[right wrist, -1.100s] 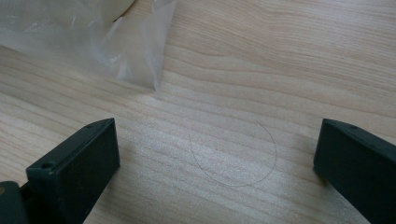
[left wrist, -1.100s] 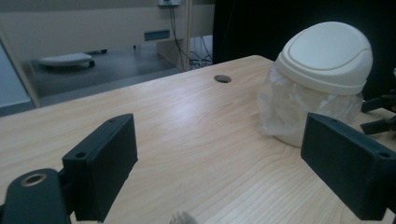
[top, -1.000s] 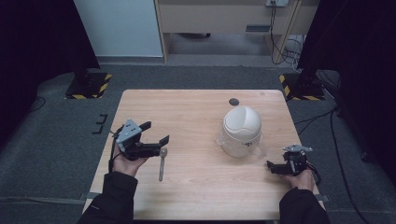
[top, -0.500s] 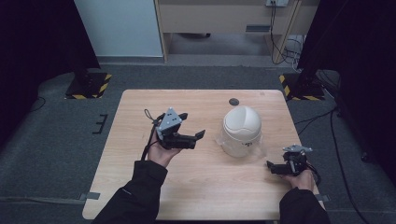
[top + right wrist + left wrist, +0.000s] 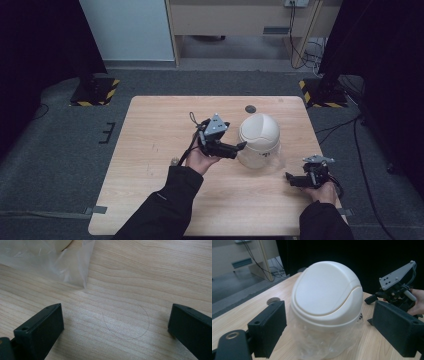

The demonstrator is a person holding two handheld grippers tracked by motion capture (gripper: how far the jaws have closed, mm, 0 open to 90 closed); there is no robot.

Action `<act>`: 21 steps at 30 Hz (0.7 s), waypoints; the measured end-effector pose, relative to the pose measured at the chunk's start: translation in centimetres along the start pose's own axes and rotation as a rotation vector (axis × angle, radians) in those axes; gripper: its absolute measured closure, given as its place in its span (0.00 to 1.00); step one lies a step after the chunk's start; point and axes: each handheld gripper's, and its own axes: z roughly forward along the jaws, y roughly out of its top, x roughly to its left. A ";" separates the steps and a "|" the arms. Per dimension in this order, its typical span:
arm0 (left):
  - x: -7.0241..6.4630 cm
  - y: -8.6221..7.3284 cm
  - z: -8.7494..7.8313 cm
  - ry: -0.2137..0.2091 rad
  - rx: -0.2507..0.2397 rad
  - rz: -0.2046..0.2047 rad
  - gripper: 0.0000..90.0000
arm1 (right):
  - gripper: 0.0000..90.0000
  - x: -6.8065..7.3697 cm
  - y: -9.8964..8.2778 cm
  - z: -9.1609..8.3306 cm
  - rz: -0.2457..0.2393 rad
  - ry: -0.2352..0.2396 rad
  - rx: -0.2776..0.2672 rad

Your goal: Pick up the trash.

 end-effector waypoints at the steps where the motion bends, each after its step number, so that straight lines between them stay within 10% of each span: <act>1: -0.2 0.1 0.5 -0.005 0.005 0.004 0.13 | 0.01 0.0 0.0 0.0 0.001 0.000 0.000; 21: -1.3 -0.4 6.9 -0.085 0.107 -0.003 0.13 | 0.01 0.1 0.1 0.0 0.004 -0.001 0.007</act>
